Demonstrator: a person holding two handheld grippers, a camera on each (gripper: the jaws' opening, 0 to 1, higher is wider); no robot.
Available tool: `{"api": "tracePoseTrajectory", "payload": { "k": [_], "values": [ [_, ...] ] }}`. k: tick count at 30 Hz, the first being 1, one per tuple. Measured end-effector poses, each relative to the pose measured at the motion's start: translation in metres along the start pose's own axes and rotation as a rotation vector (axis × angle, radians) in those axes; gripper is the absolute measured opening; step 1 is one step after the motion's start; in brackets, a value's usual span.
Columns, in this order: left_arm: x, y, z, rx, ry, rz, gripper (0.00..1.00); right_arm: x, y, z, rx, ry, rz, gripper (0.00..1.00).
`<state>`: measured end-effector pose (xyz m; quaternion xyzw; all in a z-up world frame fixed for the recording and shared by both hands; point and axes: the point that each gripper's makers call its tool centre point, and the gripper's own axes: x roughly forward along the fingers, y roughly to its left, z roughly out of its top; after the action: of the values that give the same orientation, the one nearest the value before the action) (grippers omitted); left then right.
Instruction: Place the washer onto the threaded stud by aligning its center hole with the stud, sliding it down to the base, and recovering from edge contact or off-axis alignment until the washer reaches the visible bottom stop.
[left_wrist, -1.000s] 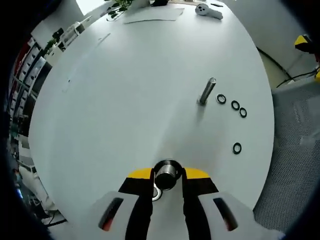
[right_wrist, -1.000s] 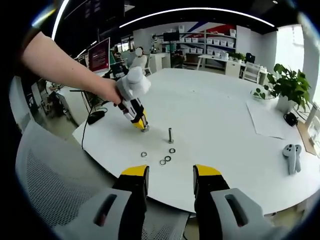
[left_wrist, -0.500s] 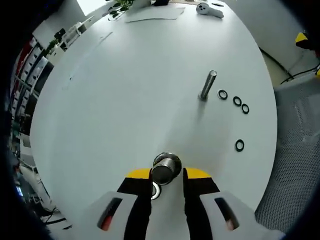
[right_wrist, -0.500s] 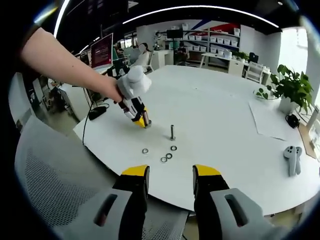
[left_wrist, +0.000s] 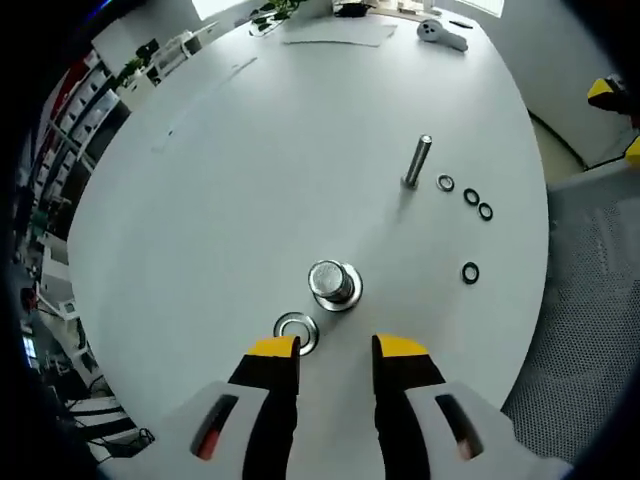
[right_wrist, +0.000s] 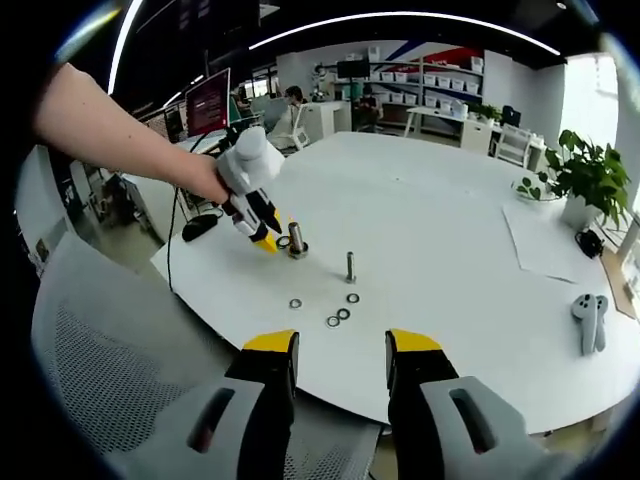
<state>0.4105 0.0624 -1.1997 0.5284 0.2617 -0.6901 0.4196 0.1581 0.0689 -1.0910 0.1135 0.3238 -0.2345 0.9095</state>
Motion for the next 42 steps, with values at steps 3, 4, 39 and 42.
{"api": "tracePoseTrajectory", "payload": {
  "k": [3,4,39,42],
  "values": [
    [0.0,0.0,-0.013,0.01,0.014,-0.001,0.27,0.0,0.002,0.001,-0.002,-0.004,0.007,0.37],
    [-0.002,-0.001,-0.018,0.018,0.019,0.006,0.27,0.0,0.002,0.001,-0.002,-0.004,0.008,0.37],
    [-0.06,-0.03,-0.059,-0.136,-0.073,0.073,0.29,0.0,0.028,0.005,-0.053,-0.003,0.121,0.37],
    [-0.059,-0.024,-0.062,-0.155,-0.062,0.072,0.29,0.0,0.029,0.004,-0.053,0.002,0.124,0.37]
  ]
}}
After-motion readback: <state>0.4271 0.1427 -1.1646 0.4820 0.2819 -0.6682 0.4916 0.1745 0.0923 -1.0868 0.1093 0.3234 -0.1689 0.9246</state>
